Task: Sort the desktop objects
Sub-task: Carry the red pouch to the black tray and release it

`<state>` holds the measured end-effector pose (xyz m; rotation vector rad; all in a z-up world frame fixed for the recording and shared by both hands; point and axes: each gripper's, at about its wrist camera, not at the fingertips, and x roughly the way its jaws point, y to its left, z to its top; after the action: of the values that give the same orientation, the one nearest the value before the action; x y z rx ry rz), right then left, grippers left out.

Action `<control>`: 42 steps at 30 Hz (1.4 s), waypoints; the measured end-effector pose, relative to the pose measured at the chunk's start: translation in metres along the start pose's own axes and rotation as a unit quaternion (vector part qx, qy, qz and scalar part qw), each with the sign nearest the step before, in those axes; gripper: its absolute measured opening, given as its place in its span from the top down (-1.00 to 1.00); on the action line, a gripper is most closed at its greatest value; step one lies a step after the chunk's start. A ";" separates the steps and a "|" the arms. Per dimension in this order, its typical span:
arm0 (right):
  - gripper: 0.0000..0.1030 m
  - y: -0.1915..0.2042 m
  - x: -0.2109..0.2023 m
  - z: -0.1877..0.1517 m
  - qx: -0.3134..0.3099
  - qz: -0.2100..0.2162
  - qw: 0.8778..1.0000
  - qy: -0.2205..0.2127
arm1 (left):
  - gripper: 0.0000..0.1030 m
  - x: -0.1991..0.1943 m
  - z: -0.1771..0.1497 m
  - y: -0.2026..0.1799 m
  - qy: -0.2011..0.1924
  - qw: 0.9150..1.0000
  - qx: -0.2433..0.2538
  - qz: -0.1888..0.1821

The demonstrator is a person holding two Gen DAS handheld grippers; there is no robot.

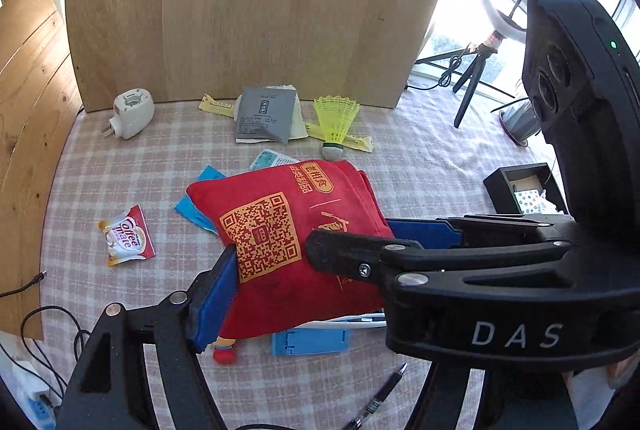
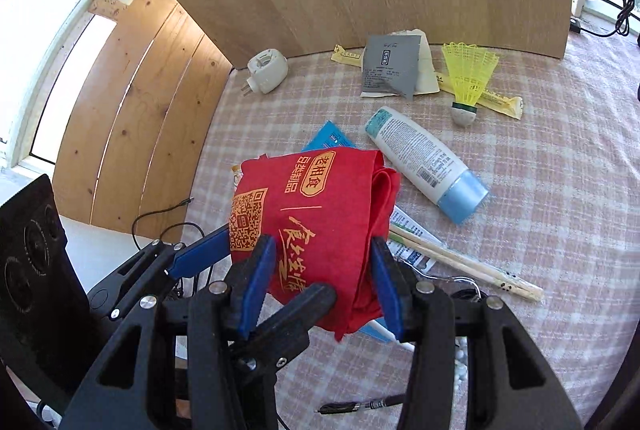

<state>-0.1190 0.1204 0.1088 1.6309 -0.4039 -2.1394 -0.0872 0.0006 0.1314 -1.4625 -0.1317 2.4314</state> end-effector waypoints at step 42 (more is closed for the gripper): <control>-0.06 -0.404 -0.358 -0.148 0.213 -0.158 0.941 -0.211 | -0.67 0.092 0.013 -0.495 -0.005 0.970 0.222 -0.101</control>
<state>0.0433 0.6515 0.1804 1.5134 -0.8334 -2.8149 -0.0361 0.4995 0.1734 -1.1723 0.2382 2.1268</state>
